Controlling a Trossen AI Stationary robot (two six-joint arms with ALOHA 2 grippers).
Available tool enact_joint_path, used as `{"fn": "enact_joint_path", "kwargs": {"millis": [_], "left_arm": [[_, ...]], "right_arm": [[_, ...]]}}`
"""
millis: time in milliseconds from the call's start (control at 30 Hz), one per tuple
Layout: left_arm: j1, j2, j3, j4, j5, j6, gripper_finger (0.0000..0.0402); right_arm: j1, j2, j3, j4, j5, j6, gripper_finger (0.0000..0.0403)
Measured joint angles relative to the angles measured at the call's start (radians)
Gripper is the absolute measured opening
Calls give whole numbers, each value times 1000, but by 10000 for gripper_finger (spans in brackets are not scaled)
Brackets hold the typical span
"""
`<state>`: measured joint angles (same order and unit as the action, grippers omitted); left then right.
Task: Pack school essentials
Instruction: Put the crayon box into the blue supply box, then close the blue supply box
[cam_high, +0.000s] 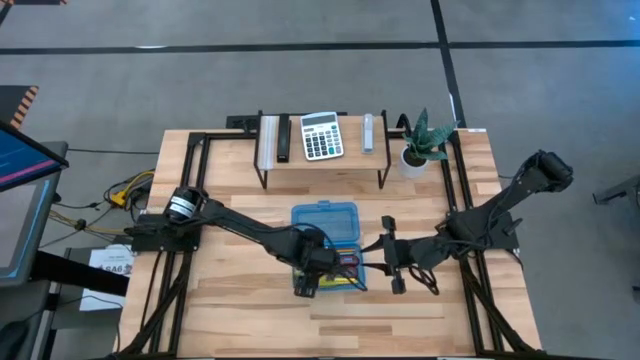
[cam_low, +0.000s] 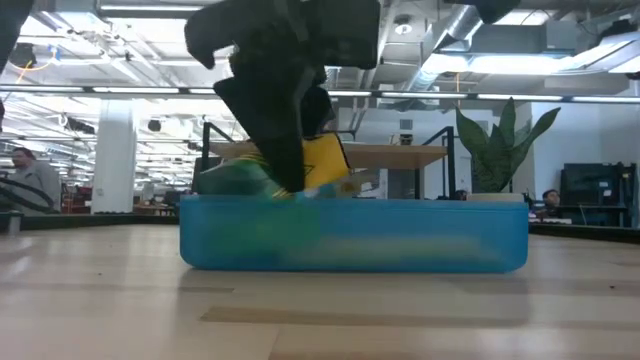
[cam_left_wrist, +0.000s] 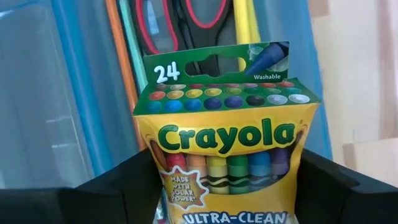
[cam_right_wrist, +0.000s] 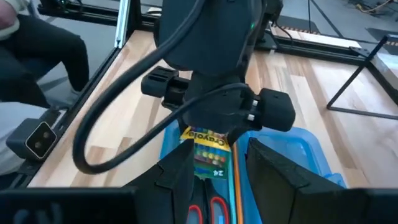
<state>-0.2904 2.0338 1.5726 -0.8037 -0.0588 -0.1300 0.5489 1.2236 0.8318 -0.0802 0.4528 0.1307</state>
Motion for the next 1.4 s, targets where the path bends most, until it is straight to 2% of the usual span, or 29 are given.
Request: {"fn": "enact_joint_path", "kwargs": {"millis": [300,433,767,967,1133,1400], "left_arm": [[25,-3,3,31,6,11,342],[24,-8,4,38,10,44,360],[12,-110,2,31,7,40,353],[-30,-204,-32,25,-123,31,332],[-62,-324,-197,181,-187,6,301],[-66,-601,-666,690,-217,-49,244]], "right_arm": [[-1,0,0,5,0,8,163],[-2,0,0,5,0,11,163],[-2,0,0,-5,-1,11,163],[-2,0,-1,-26,-1,26,163],[-13,-9,-75,48,2,23,163],[-112,-102,-246,146,-2,88,163]]}}
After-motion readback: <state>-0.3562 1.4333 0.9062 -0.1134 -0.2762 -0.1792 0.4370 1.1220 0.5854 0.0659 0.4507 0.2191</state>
